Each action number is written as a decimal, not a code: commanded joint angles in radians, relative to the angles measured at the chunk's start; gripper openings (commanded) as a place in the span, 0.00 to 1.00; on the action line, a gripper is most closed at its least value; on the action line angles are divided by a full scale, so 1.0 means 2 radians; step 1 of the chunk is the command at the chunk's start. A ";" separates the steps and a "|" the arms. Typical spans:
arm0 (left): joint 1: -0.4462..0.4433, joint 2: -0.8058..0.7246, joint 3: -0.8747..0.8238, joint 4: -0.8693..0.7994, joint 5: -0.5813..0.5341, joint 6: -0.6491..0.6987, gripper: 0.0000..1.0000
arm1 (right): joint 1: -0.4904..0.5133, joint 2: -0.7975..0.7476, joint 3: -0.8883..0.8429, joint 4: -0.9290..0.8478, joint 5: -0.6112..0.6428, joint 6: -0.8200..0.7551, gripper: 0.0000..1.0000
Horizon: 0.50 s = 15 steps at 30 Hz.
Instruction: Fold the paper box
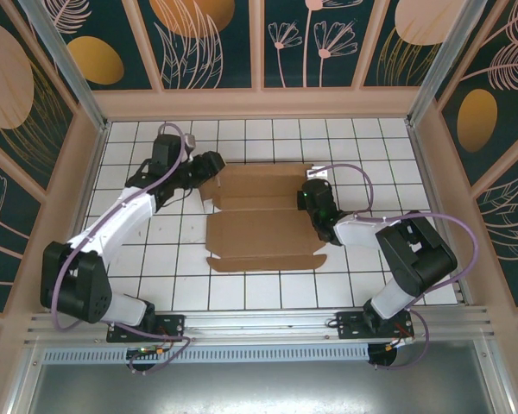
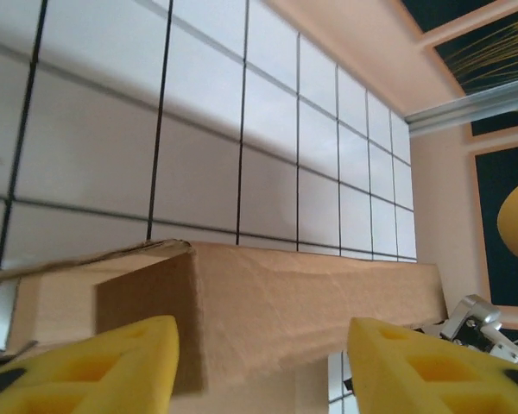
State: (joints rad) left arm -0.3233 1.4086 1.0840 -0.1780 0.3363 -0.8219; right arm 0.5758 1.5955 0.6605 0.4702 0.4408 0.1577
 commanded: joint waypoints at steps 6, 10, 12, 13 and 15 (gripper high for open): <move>-0.058 -0.051 -0.052 0.006 -0.039 0.056 0.33 | -0.001 -0.001 0.014 -0.005 0.019 0.026 0.00; -0.063 -0.055 -0.120 0.063 -0.042 0.016 0.23 | 0.001 0.000 0.011 -0.003 0.019 0.028 0.00; -0.063 -0.042 -0.121 0.067 -0.046 0.009 0.20 | 0.000 0.000 0.009 -0.004 0.019 0.028 0.00; -0.063 -0.035 -0.117 0.065 -0.053 0.010 0.19 | 0.001 -0.001 0.008 -0.005 0.019 0.027 0.00; -0.063 -0.026 -0.112 0.062 -0.076 0.010 0.17 | 0.001 -0.004 0.007 -0.007 0.020 0.026 0.00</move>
State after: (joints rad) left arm -0.4519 1.3502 0.8387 -0.1059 0.2432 -0.7876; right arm 0.5758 1.5955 0.6659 0.4561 0.4492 0.1753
